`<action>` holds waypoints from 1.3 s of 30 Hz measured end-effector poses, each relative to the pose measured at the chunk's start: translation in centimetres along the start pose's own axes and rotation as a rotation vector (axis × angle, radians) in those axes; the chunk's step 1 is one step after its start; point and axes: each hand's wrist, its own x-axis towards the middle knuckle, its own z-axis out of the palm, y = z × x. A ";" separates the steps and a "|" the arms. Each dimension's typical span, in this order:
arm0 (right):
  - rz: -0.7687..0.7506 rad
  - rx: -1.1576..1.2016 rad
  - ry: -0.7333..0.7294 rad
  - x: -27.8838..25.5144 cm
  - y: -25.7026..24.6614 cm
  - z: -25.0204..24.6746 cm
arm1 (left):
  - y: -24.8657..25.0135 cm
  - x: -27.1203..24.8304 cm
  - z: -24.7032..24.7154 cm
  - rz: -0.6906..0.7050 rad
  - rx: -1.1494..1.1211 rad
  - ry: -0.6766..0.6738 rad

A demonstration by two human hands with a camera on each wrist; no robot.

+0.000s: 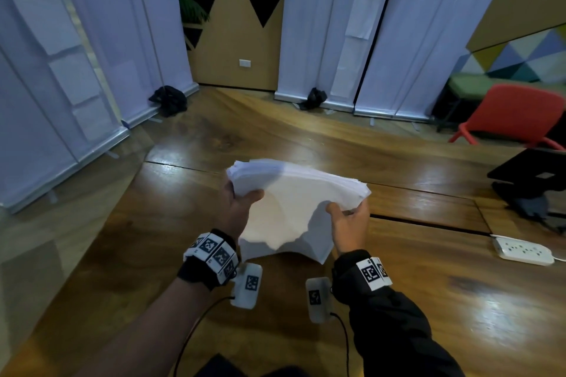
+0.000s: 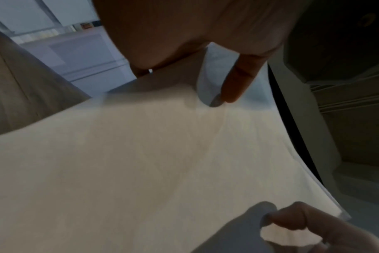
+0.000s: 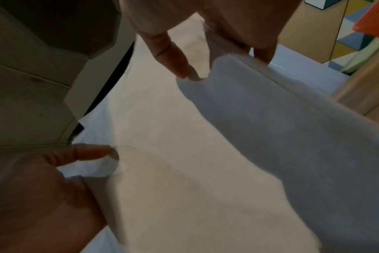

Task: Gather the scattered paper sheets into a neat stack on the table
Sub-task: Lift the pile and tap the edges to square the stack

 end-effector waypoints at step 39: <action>-0.138 0.002 0.167 0.3 -3.9 2.9 | 1.4 1.2 2.9 0.058 0.072 0.247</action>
